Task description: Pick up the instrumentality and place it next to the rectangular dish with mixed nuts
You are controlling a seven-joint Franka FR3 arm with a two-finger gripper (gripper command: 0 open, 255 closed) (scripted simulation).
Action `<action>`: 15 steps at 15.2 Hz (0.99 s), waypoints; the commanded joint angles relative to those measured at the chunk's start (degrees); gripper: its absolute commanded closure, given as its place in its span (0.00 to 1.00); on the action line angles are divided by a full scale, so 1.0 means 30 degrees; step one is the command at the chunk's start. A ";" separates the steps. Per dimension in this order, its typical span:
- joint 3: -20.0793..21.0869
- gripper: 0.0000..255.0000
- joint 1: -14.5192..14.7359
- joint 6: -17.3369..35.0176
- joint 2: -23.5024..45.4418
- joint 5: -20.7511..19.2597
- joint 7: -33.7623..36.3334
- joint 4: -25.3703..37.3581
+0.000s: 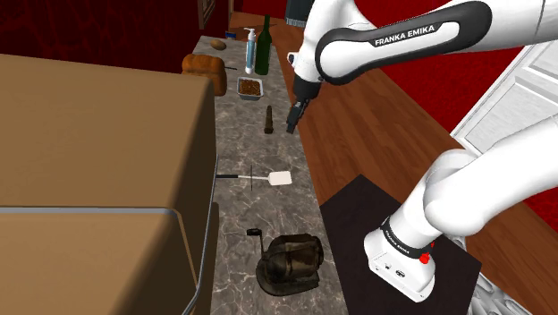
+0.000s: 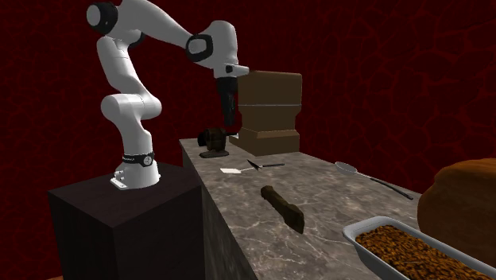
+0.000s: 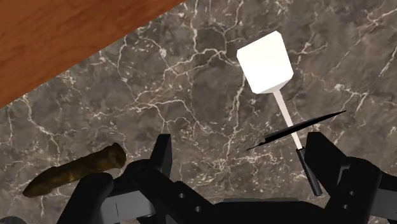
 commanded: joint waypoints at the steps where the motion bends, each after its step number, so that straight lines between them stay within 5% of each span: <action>1: 0.0144 0.00 0.0443 0.1274 0.1222 0.0174 -0.0685 -0.0038; 15: 0.1704 0.00 0.2782 0.7333 0.8845 0.0988 -0.4776 0.1417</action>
